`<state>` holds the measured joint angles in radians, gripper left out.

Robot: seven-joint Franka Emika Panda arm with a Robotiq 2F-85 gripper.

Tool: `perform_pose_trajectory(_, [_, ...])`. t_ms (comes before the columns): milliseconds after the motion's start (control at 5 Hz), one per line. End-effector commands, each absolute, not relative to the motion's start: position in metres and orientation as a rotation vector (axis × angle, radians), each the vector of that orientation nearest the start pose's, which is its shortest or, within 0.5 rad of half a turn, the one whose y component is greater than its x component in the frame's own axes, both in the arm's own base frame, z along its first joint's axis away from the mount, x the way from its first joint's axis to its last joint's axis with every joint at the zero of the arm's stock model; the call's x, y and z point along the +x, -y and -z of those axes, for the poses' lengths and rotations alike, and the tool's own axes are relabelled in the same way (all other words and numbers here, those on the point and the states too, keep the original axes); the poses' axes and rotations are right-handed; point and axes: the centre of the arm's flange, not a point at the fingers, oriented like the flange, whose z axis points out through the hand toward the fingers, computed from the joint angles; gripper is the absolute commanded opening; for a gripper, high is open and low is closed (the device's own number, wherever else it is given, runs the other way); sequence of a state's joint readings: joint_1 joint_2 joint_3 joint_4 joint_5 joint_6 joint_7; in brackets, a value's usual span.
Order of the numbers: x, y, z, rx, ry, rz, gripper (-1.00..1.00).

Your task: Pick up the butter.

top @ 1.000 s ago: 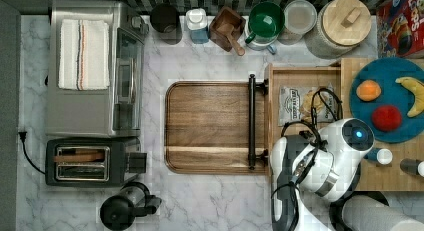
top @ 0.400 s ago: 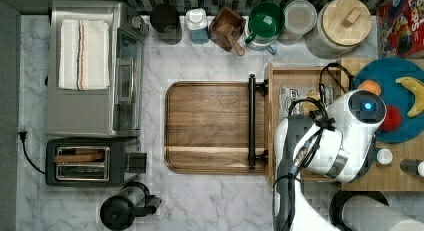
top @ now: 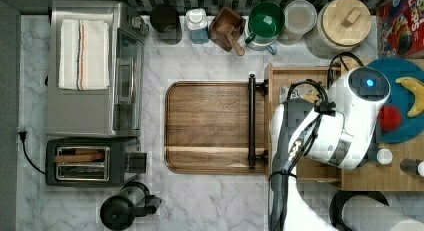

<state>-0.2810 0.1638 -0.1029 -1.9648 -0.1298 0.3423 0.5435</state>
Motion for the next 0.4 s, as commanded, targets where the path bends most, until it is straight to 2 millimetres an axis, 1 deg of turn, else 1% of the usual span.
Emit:
perform_pose_trajectory(200, [0.575, 0.070, -0.562, -2.144, -2.297, 0.148, -1.00])
perform_pose_trajectory(400, [0.573, 0.045, -0.587, -2.116, -2.289, 0.099, -1.00])
